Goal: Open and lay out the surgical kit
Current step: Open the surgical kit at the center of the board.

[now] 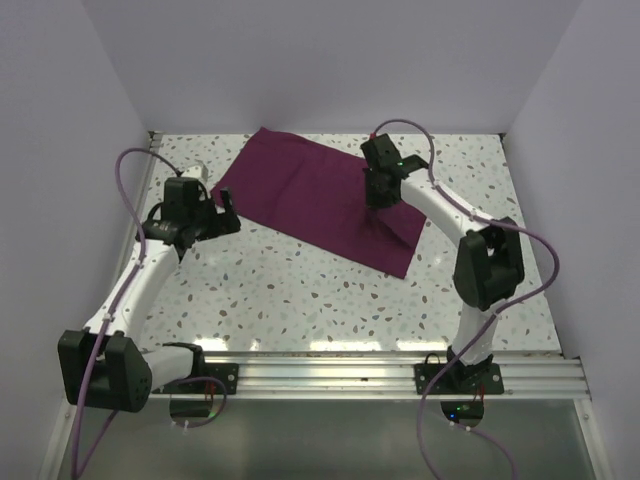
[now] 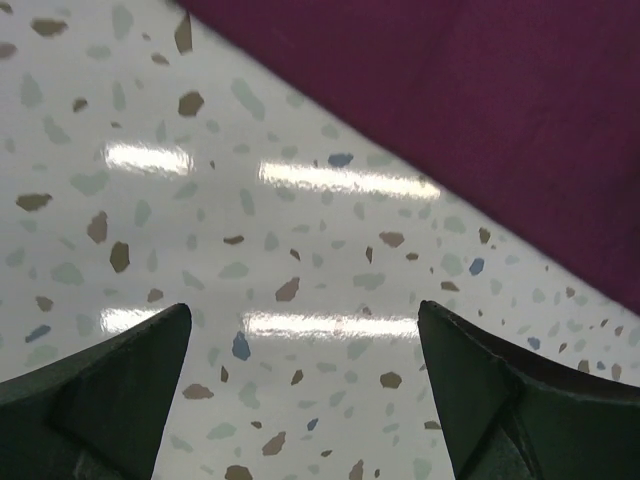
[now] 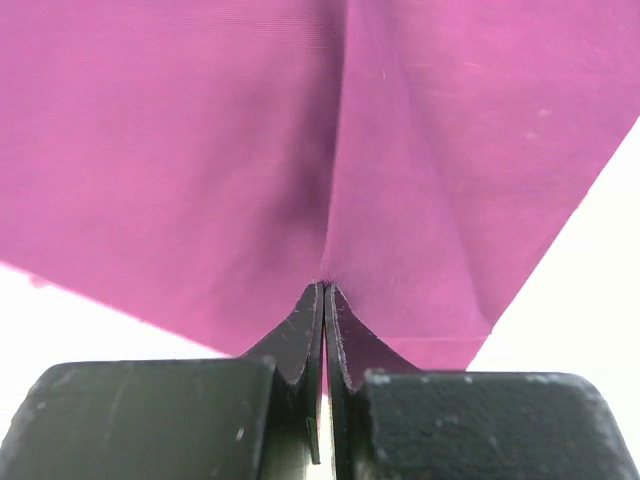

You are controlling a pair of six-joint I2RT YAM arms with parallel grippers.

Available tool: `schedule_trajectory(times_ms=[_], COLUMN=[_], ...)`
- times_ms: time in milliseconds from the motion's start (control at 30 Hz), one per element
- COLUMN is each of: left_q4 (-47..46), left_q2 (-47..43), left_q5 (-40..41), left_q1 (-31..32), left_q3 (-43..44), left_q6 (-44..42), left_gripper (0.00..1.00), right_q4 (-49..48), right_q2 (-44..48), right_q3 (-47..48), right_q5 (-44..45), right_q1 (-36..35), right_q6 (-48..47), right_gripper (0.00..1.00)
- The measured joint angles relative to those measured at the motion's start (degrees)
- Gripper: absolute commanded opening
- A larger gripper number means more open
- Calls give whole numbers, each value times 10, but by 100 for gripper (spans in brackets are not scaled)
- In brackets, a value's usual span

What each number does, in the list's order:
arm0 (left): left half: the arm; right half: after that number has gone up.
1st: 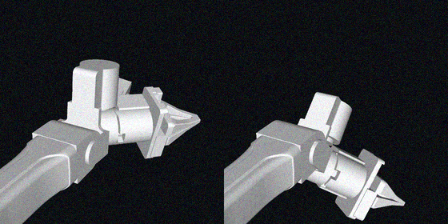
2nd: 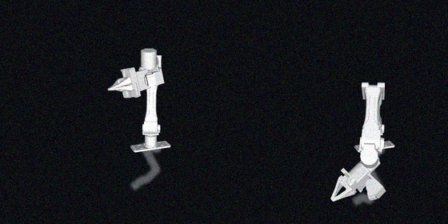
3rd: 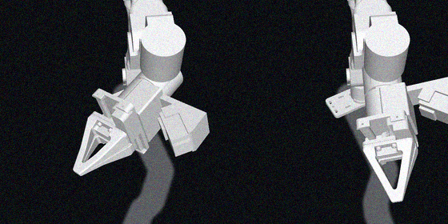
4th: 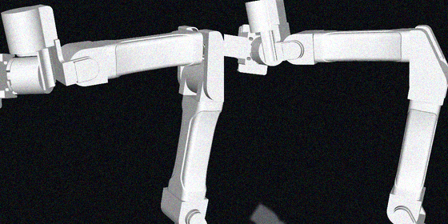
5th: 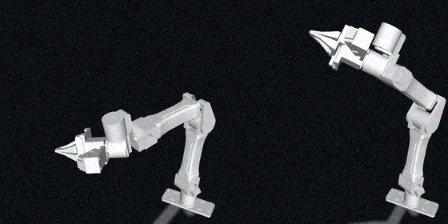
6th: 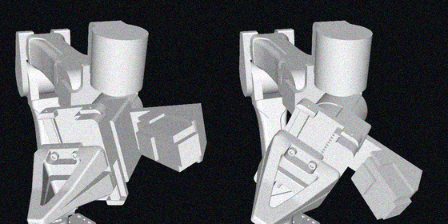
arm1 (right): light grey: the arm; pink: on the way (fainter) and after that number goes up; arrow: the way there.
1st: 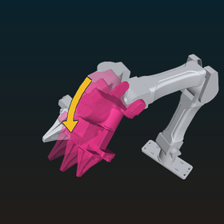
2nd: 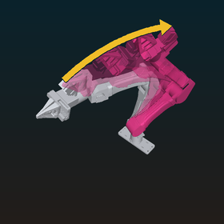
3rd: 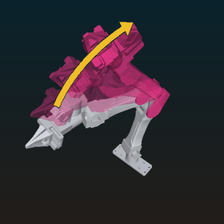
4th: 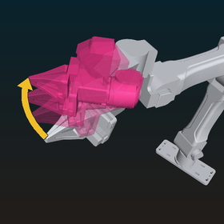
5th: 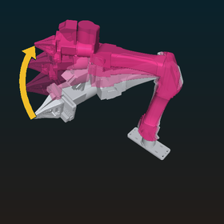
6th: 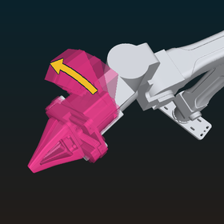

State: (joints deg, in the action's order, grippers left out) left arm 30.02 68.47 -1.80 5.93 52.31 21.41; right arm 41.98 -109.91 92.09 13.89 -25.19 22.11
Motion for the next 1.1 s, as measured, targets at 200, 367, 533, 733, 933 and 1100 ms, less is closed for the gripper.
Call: schedule_trajectory(times_ms=[200, 367, 533, 733, 933, 1100], left_q4=[0, 6, 5, -6, -16, -20], left_q2=[-13, -34, -54, -53, -47, -44], left_q5=[37, 47, 50, 49, 44, 44], left_q1=[0, 1, 1, 1, 1, 1], left_q3=[68, 68, 67, 58, 44, 40], left_q6=[0, 10, 29, 52, 67, 70], left_gripper=[100, 100, 100, 100, 100, 100], right_q4=[34, 52, 89, 138, 174, 194], right_q2=[113, 199, 282, 404, 428, 427], right_q3=[-8, -109, -256, -375, -399, -363], right_q5=[-75, -135, -173, -179, -158, -108], right_q1=[-82, -209, -322, -350, -348, -348], right_q6=[-1, 14, 57, 110, 145, 165], right_gripper=[0, 0, 0, 29, 97, 99])
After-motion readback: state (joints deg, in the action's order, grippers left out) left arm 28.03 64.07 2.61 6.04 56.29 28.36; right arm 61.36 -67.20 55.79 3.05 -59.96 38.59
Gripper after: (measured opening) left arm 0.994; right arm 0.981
